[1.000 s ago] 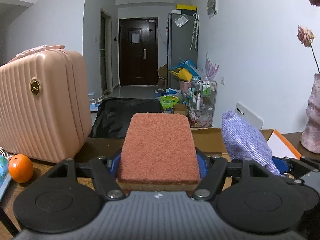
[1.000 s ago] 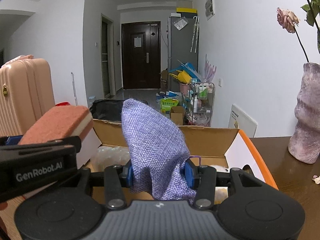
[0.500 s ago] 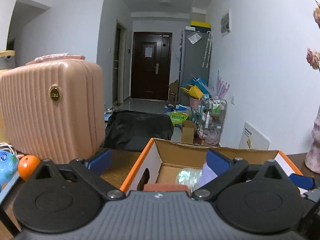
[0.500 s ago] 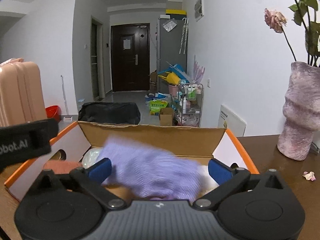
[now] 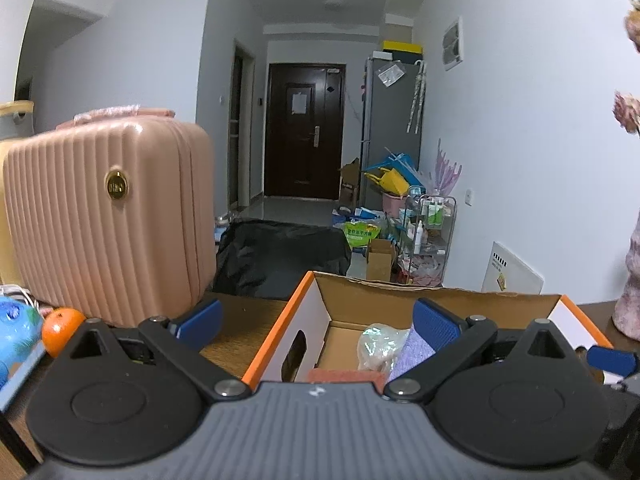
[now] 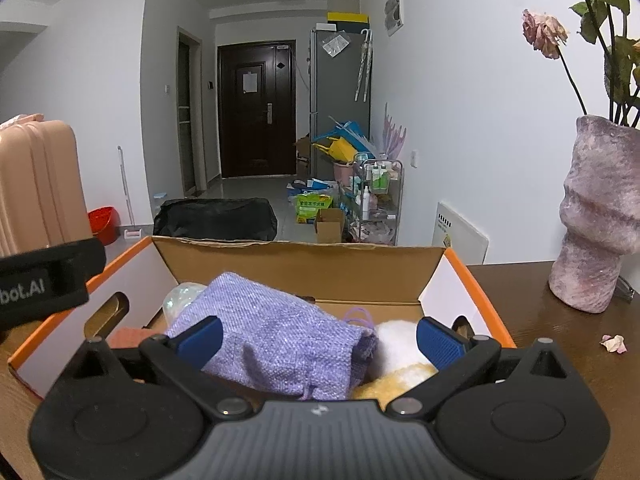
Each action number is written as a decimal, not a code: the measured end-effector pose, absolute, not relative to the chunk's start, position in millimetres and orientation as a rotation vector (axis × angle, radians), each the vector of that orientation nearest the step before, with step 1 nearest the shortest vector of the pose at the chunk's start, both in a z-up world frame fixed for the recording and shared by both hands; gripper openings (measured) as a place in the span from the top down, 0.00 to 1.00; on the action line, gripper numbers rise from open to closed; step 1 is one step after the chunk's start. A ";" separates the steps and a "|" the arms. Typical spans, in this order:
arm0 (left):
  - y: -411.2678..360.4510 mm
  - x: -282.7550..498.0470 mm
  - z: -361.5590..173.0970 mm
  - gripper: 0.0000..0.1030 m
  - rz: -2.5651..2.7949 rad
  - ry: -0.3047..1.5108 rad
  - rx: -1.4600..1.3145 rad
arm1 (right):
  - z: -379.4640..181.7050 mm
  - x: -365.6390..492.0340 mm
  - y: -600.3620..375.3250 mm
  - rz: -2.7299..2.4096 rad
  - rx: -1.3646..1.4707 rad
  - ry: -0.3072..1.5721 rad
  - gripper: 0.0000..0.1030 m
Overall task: Organize soft objects
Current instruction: 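Open both tools to drop the sponge and pouch into the box, then move both tools back toward the items left on the table, then lower the right tool onto the pink satin scrunchies and close it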
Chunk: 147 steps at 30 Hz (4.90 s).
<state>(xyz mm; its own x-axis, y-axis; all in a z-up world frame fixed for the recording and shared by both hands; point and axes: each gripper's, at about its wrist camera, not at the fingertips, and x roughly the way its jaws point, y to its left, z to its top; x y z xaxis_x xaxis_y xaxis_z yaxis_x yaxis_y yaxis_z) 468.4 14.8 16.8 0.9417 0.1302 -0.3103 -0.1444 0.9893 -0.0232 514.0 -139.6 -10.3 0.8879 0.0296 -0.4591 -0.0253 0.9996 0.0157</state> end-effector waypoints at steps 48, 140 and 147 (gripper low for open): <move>97.4 308.3 29.5 0.00 0.203 0.324 -0.060 | -6.3 364.4 -182.2 0.087 0.070 0.359 0.00; 93.3 211.6 2.7 0.00 0.115 0.507 -0.041 | -53.0 331.6 -103.9 0.255 -0.098 0.586 0.04; 93.3 211.8 2.2 0.00 0.114 0.510 -0.041 | -60.8 346.0 -108.1 0.262 -0.055 0.666 0.25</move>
<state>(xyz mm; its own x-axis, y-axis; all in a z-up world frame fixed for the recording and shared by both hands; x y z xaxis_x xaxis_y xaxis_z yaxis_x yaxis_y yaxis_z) 211.8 93.3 2.2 0.8667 0.0986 -0.4890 -0.1192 0.9928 -0.0111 346.0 -108.1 -60.8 0.7547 0.2226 -0.6172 -0.2578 0.9656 0.0331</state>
